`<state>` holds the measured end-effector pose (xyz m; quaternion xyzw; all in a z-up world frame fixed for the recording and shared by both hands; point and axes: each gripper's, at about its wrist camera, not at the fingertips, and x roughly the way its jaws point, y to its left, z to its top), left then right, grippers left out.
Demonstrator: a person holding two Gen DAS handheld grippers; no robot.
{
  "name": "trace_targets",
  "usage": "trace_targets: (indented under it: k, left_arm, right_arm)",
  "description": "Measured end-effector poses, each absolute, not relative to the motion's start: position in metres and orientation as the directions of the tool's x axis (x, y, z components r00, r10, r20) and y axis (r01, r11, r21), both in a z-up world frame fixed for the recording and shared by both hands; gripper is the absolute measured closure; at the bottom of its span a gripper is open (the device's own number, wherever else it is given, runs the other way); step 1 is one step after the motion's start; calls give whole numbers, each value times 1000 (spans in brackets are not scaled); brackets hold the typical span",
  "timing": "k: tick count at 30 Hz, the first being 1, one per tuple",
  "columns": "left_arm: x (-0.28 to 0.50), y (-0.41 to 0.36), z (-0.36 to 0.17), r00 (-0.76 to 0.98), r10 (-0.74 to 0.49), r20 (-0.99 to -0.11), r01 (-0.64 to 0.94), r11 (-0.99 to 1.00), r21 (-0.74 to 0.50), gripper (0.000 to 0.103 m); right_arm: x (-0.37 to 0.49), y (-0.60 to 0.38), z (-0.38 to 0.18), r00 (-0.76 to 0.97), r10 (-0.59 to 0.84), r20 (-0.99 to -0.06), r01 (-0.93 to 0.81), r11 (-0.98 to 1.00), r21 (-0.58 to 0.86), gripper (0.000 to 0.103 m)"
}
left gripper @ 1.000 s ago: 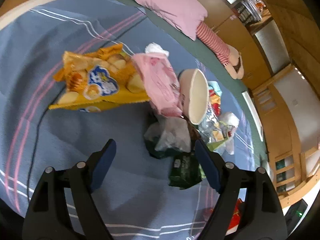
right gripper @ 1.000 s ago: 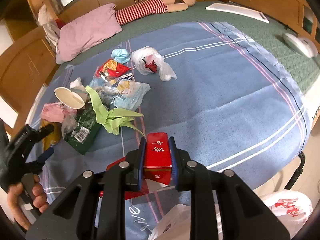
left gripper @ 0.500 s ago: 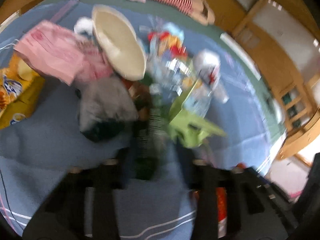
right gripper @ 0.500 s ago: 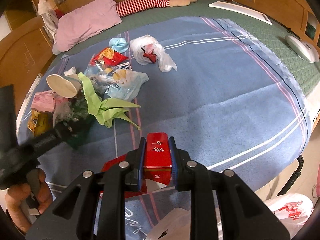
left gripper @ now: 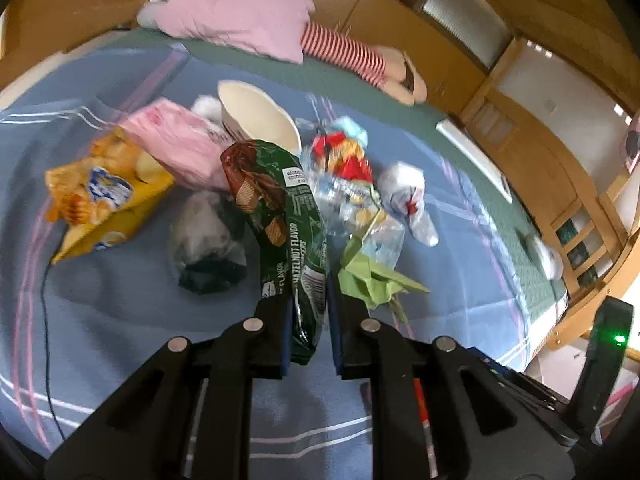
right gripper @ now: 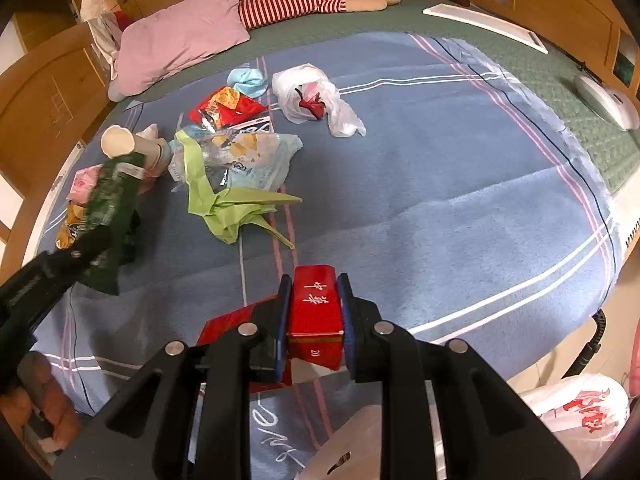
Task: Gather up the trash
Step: 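Grasp the dark green snack bag with the left tool, then drop the red box into the white bag with the right tool while the left tool lifts the green bag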
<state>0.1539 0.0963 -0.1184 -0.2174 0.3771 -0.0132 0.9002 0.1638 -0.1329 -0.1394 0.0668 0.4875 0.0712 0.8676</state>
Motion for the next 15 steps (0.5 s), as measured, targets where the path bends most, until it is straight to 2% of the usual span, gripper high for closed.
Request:
trace_targets:
  k: [6, 15]
  left_arm:
    - [135, 101, -99, 790, -124, -600, -152, 909, -388, 87]
    - [124, 116, -94, 814, -146, -562, -153, 879, -451, 87]
  right_arm:
    - [158, -124, -134, 532, 198, -823, -84, 980, 181, 80]
    - [153, -127, -115, 575, 206, -792, -86, 978, 191, 80]
